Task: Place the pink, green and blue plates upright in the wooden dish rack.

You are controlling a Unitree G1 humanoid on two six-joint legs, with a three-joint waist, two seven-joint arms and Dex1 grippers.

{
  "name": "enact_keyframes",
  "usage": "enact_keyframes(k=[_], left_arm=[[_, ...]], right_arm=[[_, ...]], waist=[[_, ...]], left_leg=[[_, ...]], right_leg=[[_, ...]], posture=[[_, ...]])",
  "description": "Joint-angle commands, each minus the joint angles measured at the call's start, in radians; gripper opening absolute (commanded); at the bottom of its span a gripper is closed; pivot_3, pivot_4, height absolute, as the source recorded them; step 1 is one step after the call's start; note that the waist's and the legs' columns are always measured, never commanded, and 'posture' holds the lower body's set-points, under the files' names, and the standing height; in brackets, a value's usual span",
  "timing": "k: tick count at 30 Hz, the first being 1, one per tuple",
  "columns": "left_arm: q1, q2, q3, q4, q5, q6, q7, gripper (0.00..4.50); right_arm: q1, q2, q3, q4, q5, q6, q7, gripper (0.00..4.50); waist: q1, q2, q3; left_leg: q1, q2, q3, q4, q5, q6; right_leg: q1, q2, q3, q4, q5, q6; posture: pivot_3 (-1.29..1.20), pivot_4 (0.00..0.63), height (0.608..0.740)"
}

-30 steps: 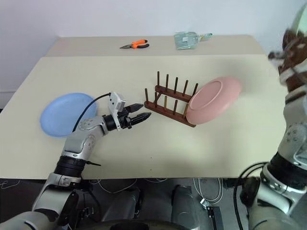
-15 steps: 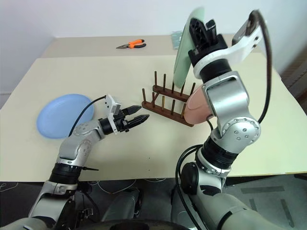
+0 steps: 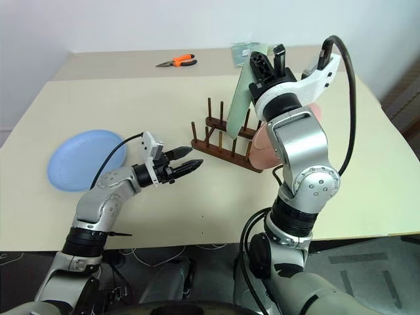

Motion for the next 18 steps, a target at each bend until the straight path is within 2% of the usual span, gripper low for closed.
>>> enact_keyframes(k=[1, 8, 9, 10, 12, 14, 18], left_arm=[[-0.001, -0.004, 0.000, -0.030, -0.013, 0.000, -0.001, 3.09], [0.002, -0.007, -0.001, -0.039, -0.017, 0.008, -0.002, 3.09], [0.002, -0.007, -0.001, -0.039, -0.018, 0.009, -0.002, 3.09], [0.003, -0.007, -0.001, -0.041, -0.018, 0.011, -0.002, 3.09], [0.003, -0.006, 0.002, -0.044, -0.019, 0.017, -0.001, 3.09], [0.006, -0.004, 0.007, -0.047, -0.022, 0.024, 0.000, 3.09], [0.000, 0.008, 0.035, -0.038, -0.026, 0.037, 0.014, 3.09]], right_arm=[[-0.020, -0.010, 0.019, 0.018, 0.017, -0.035, -0.026, 0.03], [-0.021, -0.028, 0.051, 0.062, -0.007, -0.050, -0.046, 0.03], [-0.021, -0.038, 0.058, 0.067, -0.015, -0.043, -0.033, 0.69], [-0.025, -0.053, 0.068, 0.070, -0.025, -0.032, -0.009, 0.99], [-0.032, -0.084, 0.088, 0.072, -0.041, -0.013, 0.025, 1.98], [-0.053, -0.173, 0.128, 0.056, -0.100, 0.041, 0.114, 2.94], [-0.080, -0.351, 0.177, 0.038, -0.224, 0.104, 0.301, 2.94]], waist=[[0.000, 0.000, 0.000], [0.000, 0.000, 0.000], [0.000, 0.000, 0.000], [0.000, 0.000, 0.000], [0.000, 0.000, 0.000], [0.000, 0.000, 0.000], [0.001, 0.000, 0.000]], left_leg=[[0.000, 0.000, 0.000, 0.000, 0.000, 0.000], [0.000, 0.000, 0.000, -0.002, 0.000, 0.000], [0.000, 0.000, 0.000, -0.002, 0.000, 0.000], [0.000, 0.000, 0.000, -0.002, 0.000, 0.000], [0.000, 0.000, 0.000, -0.002, 0.000, 0.000], [0.000, 0.000, 0.000, -0.002, 0.000, 0.000], [0.000, 0.000, 0.001, -0.002, 0.000, 0.000]], right_leg=[[0.000, 0.000, 0.000, 0.000, 0.000, 0.000], [-0.001, 0.000, 0.000, 0.000, -0.001, -0.002], [-0.001, 0.000, 0.000, 0.000, -0.001, -0.002], [-0.001, 0.000, 0.000, 0.000, -0.001, -0.002], [-0.001, 0.000, 0.000, 0.000, -0.001, -0.002], [-0.001, 0.000, 0.000, -0.001, -0.001, -0.002], [-0.001, 0.000, 0.000, -0.002, -0.001, -0.002]], posture=[[0.00, 0.150, 0.740], [0.00, 0.150, 0.740], [0.00, 0.150, 0.740], [0.00, 0.150, 0.740], [0.00, 0.150, 0.740], [0.00, 0.150, 0.740], [0.00, 0.150, 0.740]])
